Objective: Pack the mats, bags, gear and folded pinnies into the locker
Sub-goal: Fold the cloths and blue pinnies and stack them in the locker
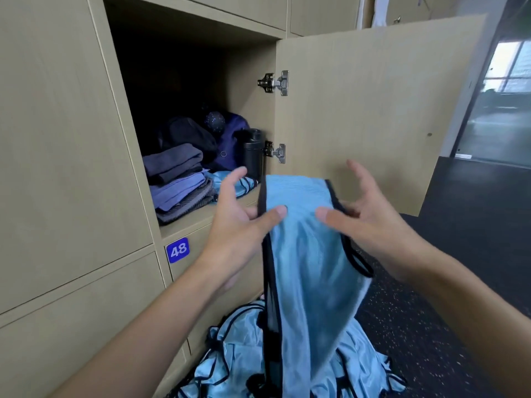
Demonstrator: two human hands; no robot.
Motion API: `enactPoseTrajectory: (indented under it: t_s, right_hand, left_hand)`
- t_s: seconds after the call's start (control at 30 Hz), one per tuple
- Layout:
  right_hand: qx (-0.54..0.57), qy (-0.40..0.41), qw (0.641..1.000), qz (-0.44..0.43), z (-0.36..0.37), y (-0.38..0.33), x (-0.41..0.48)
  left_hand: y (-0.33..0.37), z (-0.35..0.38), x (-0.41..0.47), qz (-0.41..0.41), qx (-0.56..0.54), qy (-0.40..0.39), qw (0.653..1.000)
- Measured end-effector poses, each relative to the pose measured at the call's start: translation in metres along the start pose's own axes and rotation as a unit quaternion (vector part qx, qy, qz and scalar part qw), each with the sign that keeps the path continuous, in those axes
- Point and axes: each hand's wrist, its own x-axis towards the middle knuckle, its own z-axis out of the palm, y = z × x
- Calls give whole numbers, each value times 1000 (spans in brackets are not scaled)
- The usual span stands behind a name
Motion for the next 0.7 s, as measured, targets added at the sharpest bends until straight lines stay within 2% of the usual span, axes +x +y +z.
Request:
enactPoseTrajectory:
  t_s: [0.07,0.13,0.2,0.27,0.37,0.53,0.7]
  right_hand:
    - [-45,-43,998,18,4,3,-3]
    - [-53,-20,998,3,8,7,-2]
    - [-38,14,999,-16,7,11,2]
    - [-23,39,999,-19,5,11,4]
    - [3,46,999,-20,5,10,3]
    - [-1,51,998,-23,8,8,3]
    - [-29,-26,999,3,7,9,0]
  left_hand:
    - [3,-5,5,19,-16,42,999]
    - [-1,-10,3,-7,2,48,999]
    - [-8,-10,-6,-54,49,-1,997]
    - [-14,-9,-10,-76,53,-41,995]
    - [-8,-14,-8,-38,-8,-46,998]
    - [-15,-7,-24,-9,53,-113,992]
    - [-10,-14,-9,41,22,-17,999]
